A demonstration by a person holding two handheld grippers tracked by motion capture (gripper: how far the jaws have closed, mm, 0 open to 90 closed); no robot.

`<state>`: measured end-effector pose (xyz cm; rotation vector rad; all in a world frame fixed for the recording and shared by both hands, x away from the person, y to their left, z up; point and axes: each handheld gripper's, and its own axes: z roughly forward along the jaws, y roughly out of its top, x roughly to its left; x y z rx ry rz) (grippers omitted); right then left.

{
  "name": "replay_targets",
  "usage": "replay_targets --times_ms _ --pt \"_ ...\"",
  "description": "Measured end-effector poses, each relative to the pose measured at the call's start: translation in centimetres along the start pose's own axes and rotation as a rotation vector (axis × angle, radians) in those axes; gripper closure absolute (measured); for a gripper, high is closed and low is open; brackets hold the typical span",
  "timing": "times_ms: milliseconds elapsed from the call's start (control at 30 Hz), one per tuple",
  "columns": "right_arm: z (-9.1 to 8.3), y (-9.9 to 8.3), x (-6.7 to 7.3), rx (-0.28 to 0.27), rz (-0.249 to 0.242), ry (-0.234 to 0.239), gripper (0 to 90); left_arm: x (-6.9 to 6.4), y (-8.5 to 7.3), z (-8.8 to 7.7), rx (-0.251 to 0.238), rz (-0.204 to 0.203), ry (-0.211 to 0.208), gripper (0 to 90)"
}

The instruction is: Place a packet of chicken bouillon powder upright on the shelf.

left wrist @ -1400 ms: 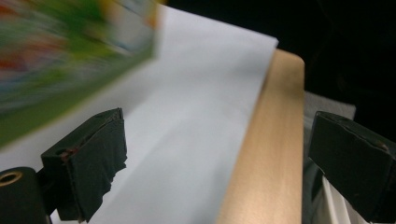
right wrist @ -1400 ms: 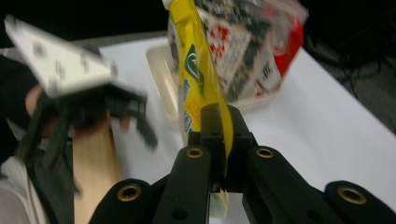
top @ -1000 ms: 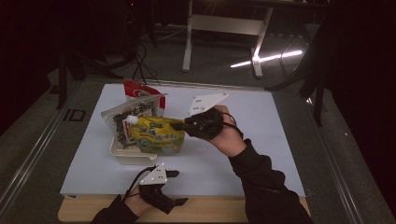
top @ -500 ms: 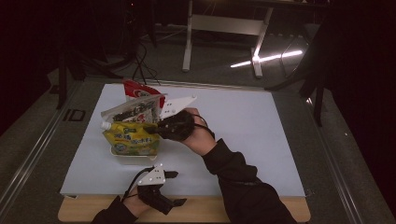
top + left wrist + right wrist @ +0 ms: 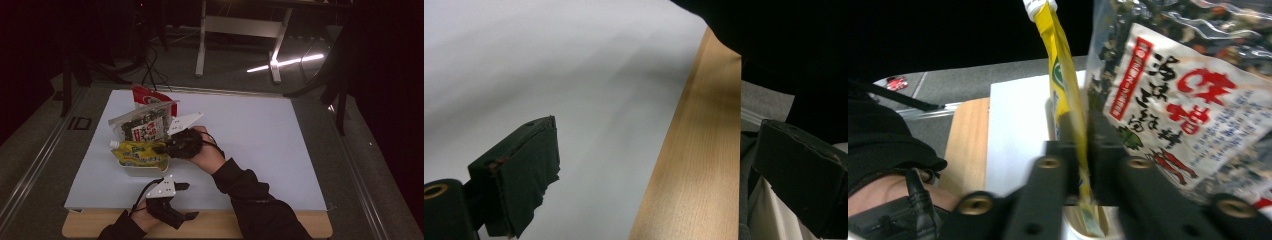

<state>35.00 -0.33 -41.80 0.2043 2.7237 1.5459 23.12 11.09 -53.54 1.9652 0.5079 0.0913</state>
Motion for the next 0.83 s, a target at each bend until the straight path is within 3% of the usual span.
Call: replay_targets --times_ms 33,100,133,167,267,433,600,833 --pt "-0.3 -0.3 0.1 -0.003 0.001 -0.017 68.9 0.0 0.0 0.0 0.0 0.0 0.001 5.7" --pt "-0.5 -0.4 0.1 -0.002 0.002 -0.029 66.6 0.1 0.0 0.0 0.0 0.0 0.002 5.7" --pt "-1.0 -0.8 0.1 -0.003 0.009 -0.043 55.3 0.1 0.0 0.0 0.002 0.003 0.004 5.7" --pt "-1.5 -1.2 0.2 -0.021 0.0 -0.059 53.7 0.1 -0.1 0.0 0.001 0.003 0.005 5.7" --pt "-2.3 -2.1 0.2 -0.028 0.002 -0.08 50.9 0.1 -0.1 0.0 -0.003 0.0 0.004 5.7" --pt "-3.6 -5.9 -0.1 -0.031 0.07 -0.101 44.7 0.2 0.0 0.0 -0.009 -0.003 0.008 5.7" --pt "-4.2 -7.9 -0.4 -0.045 0.109 -0.112 40.2 0.2 0.0 0.0 -0.01 -0.005 0.01 5.7" --pt "-4.7 -8.5 -0.3 -0.053 0.112 -0.12 39.4 0.2 0.0 -0.1 -0.014 -0.001 0.011 5.7"
